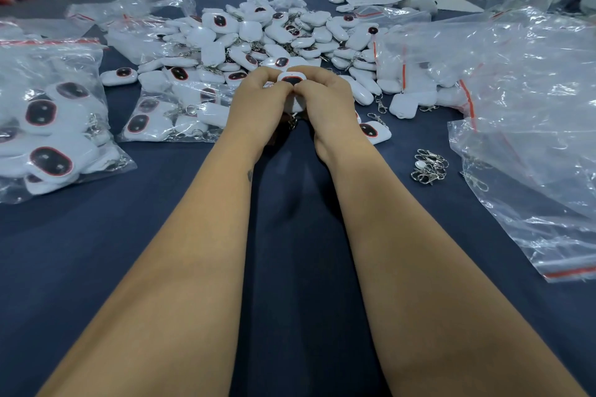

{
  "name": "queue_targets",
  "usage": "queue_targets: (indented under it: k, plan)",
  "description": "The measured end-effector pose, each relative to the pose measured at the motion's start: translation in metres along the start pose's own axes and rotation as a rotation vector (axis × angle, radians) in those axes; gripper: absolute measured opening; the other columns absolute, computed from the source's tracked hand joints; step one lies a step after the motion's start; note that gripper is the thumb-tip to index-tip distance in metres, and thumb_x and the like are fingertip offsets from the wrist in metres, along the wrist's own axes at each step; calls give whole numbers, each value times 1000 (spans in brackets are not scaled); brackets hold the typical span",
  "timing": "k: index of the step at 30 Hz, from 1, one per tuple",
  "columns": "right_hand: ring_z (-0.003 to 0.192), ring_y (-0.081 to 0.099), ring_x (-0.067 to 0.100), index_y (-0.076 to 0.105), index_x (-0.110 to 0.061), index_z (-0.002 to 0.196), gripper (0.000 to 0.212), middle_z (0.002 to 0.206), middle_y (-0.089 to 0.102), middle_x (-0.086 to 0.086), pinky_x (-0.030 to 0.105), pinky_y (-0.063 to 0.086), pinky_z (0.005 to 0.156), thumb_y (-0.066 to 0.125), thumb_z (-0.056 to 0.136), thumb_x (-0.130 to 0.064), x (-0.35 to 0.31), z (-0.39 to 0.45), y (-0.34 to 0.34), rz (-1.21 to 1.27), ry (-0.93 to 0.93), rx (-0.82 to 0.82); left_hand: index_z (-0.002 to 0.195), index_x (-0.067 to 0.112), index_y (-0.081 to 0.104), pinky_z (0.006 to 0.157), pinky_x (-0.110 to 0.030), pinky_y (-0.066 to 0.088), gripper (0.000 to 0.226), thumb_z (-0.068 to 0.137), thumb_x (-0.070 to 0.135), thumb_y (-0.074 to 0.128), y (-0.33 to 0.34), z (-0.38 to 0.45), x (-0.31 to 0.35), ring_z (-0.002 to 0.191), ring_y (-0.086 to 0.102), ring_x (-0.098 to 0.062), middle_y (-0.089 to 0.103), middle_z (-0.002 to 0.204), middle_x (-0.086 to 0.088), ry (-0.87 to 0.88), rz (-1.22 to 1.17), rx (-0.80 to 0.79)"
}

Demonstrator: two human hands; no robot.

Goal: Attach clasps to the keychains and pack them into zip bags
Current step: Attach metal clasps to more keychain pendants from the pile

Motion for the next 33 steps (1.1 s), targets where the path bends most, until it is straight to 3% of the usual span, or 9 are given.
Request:
queue_targets:
  k: [4,11,15,20,25,28,30,33]
  plan:
    - [85,67,29,68,-4,98,29,103,70,27,42,56,86,46,84,11,1,1,0,8,11,0,85,25,62,70,-36,50,10,83,18,55,-1,3,-1,75,60,-19,65,81,-5,32,39,-10]
    - [78,65,25,67,-6,98,32,96,70,21,35,55,76,44,83,11,2,2,0,29,9,-16,84,24,56,62,-31,44,10,89,16,55,-2,5,1,68,55,-18,62,76,-6,68,55,-20]
    - [80,64,24,67,-6,102,33,92,68,18,36,53,80,45,83,11,1,2,1,26,-9,-33,84,25,53,67,-34,45,14,92,13,52,-2,5,1,74,56,-20,62,84,-12,89,38,-19]
    - [73,64,20,67,-2,106,31,89,68,17,28,53,68,47,85,9,0,2,1,40,-2,-29,91,28,57,80,-35,53,14,96,16,50,1,3,2,80,63,-15,70,93,-6,113,57,28]
    - [79,62,18,65,-12,95,26,90,67,9,24,50,67,47,91,6,-4,2,-4,208,1,24,104,26,58,72,-29,56,17,94,15,50,-3,5,6,77,61,-6,63,95,4,74,-156,102]
    - [88,59,18,62,-16,107,23,102,65,6,26,47,71,48,96,-1,-3,5,-12,286,26,84,95,24,59,69,-26,57,21,92,6,48,-17,6,12,75,58,-6,58,93,3,120,-212,209]
    - [87,60,18,61,-16,113,21,105,65,6,24,50,68,50,98,-5,-2,5,-14,360,52,100,89,27,60,70,-31,57,24,89,6,47,-27,4,16,82,62,-14,61,91,3,165,-91,282]
    - [73,61,19,56,-13,124,24,95,65,8,26,55,66,51,100,-9,-1,4,-13,470,65,93,89,29,59,74,-34,51,22,83,11,48,-34,1,23,86,62,-19,59,81,12,231,327,354]
Point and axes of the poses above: each hand's wrist, its own z-axis towards the middle knuckle, its own y-axis out of the palm, x = y × z, the point moved 6 cm from there along z, towards the middle knuckle
